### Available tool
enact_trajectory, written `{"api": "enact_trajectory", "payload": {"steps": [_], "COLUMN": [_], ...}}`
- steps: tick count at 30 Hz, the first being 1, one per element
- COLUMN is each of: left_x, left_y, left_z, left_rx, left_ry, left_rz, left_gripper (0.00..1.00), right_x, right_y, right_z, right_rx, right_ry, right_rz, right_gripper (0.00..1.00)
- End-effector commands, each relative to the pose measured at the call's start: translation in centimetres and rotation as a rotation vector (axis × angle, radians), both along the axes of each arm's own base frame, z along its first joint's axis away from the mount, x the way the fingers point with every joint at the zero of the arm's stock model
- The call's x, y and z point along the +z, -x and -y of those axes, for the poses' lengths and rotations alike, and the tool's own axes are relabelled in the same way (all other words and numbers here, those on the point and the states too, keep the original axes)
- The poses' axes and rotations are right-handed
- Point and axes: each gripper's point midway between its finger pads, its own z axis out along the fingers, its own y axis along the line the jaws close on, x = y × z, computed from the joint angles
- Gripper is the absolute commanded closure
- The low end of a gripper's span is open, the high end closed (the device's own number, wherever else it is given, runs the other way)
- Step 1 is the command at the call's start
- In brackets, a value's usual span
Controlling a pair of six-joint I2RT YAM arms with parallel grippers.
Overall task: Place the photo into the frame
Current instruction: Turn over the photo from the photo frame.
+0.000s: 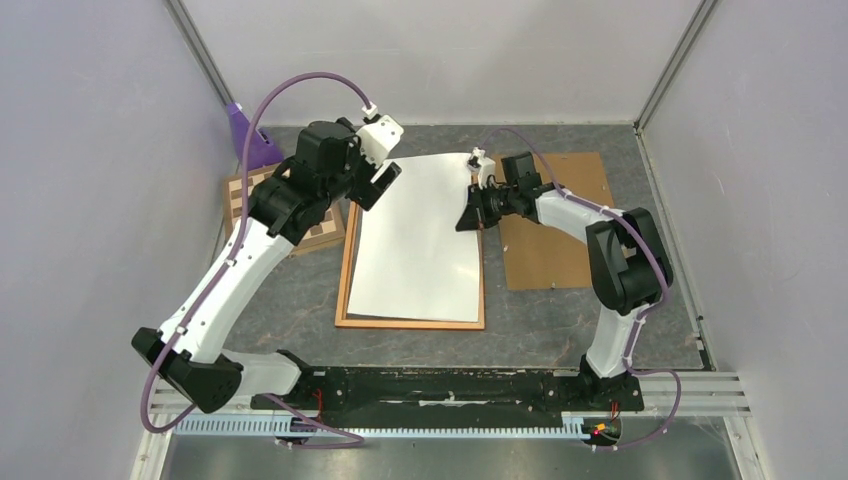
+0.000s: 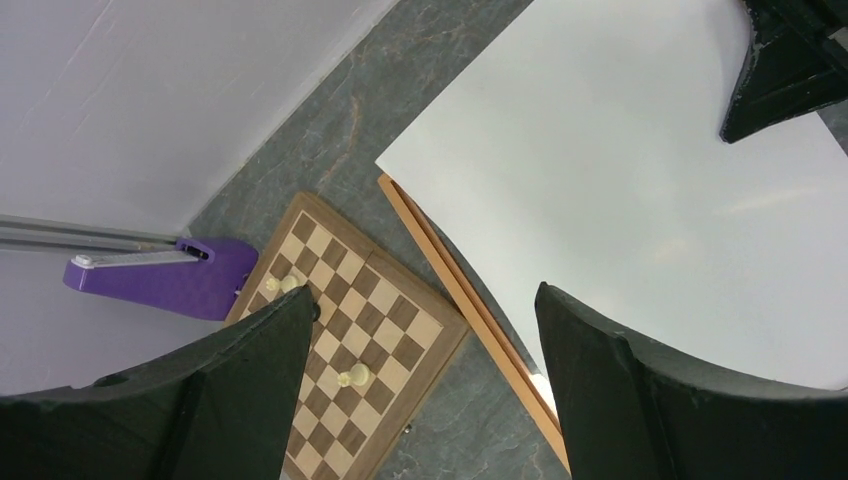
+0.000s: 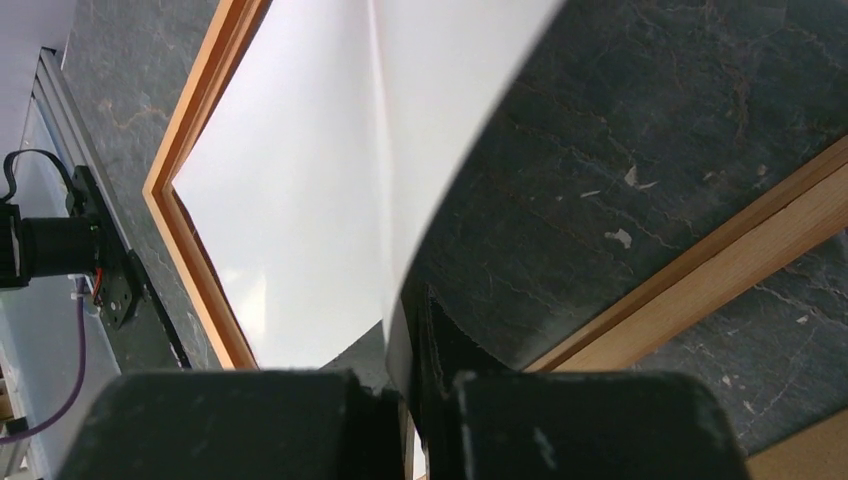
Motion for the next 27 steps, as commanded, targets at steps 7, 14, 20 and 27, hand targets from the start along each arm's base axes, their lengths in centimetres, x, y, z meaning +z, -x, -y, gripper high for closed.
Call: {"api": "enact_trajectory", "payload": {"steps": [7, 14, 20, 27], "left_x": [0.1, -0.2, -0.5, -1.0], "left_y": [-1.1, -1.5, -1.6, -1.7], "left_z": [0.5, 0.8, 0.9, 1.0], "left_rx": [-0.009, -0.013, -0.013, -0.019], "left_ry": [0.001, -0.008, -0.012, -0.017], "left_rz": [0.022, 0.014, 0.007, -0.003], "left_gripper": [0.11, 0.11, 0.11, 0.11], "right_x": [0.8, -0.5, -1.1, -1.3], "right_y": [-2.8, -2.5, -2.0, -1.8], "right_z": [-1.3, -1.0, -0.6, -0.7], "right_rx": [-0.011, 0.023, 0.059, 0.082], "right_ry": [-0.011, 0.037, 0.076, 0.088], "right_rz": [0.016, -0.017, -0.015, -0.021], "right_gripper": [1.0, 1.0, 1.0, 1.0]}}
